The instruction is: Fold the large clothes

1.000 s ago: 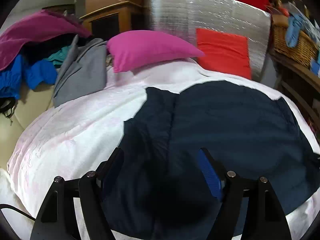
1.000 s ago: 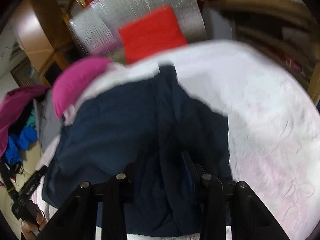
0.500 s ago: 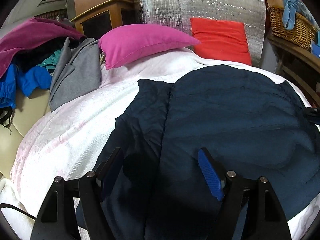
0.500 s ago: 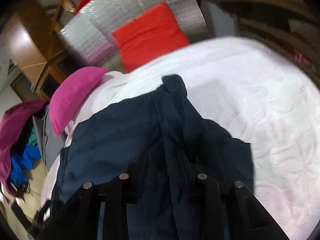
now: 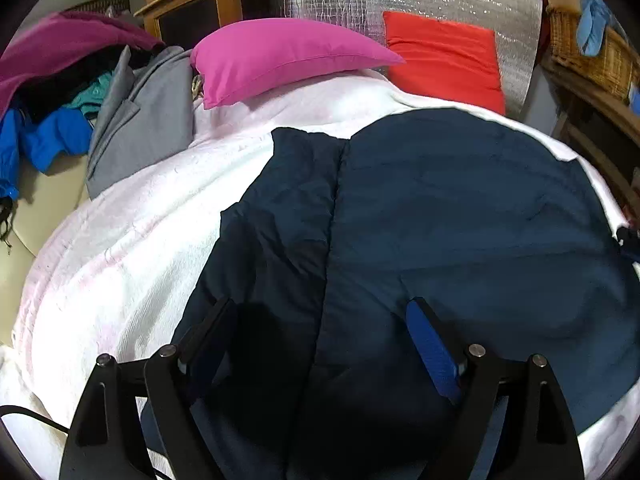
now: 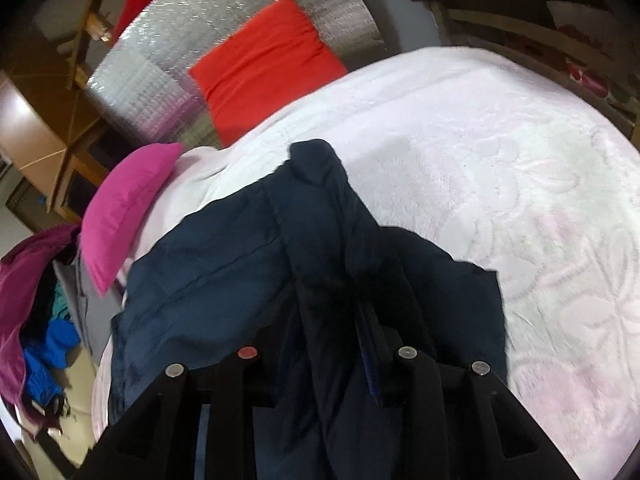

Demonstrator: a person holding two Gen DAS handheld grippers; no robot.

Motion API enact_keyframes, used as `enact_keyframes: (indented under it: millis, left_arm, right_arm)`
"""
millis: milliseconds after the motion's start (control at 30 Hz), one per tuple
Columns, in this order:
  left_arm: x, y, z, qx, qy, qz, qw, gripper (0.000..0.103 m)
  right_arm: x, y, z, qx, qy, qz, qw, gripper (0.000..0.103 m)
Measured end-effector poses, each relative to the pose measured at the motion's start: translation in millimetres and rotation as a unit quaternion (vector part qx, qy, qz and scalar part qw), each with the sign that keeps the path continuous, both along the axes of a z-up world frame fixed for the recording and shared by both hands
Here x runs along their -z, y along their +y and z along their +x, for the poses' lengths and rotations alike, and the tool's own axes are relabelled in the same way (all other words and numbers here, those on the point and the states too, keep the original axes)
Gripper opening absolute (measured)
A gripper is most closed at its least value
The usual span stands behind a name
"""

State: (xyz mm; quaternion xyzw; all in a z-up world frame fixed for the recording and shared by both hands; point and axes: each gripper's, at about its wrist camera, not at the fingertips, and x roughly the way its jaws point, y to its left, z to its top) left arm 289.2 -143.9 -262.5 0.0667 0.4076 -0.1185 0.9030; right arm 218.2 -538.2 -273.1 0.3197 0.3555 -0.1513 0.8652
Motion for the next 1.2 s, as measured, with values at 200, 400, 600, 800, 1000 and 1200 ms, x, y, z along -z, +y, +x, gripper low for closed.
enact_keyframes:
  millis: [200,400,600,800,1000,1200]
  left_arm:
    - [-15.9,31.1,-2.7,-0.051,-0.012,-0.033,0.9981,0.087]
    - [8.2,50.6,7.4,-0.099,0.049,-0.023,0.9936,0.089]
    - [22.3,53.3,9.0,-0.102,0.058,-0.036,0.9925,0.098]
    - [3.6,50.1,0.9,-0.068,0.048,-0.028,0.9961,0.097]
    - [-28.3,53.3,-18.0,-0.051,-0.030,-0.082,0.9948,0.097]
    - [-9.2,10.2,-12.4,0.004,0.013,-0.028,0.9995,0.097]
  right_arm:
    - [-25.1,24.6,-48.0,-0.026,-0.024,-0.021,0.999,0.044]
    - [-25.4,38.9,-83.7,-0.024,-0.009,-0.035,0.999,0.056]
    - [15.4,39.1,-74.2,-0.029,0.074,-0.013,0.997,0.049]
    - [0.5,38.6,-82.6,-0.015,0.049,-0.004,0.999,0.049]
    - [-35.2,47.5,-89.6,-0.007,-0.028,-0.038,0.999,0.049]
    - [-23.8,51.7,-68.1,-0.005,-0.016,-0.010,1.000,0.049]
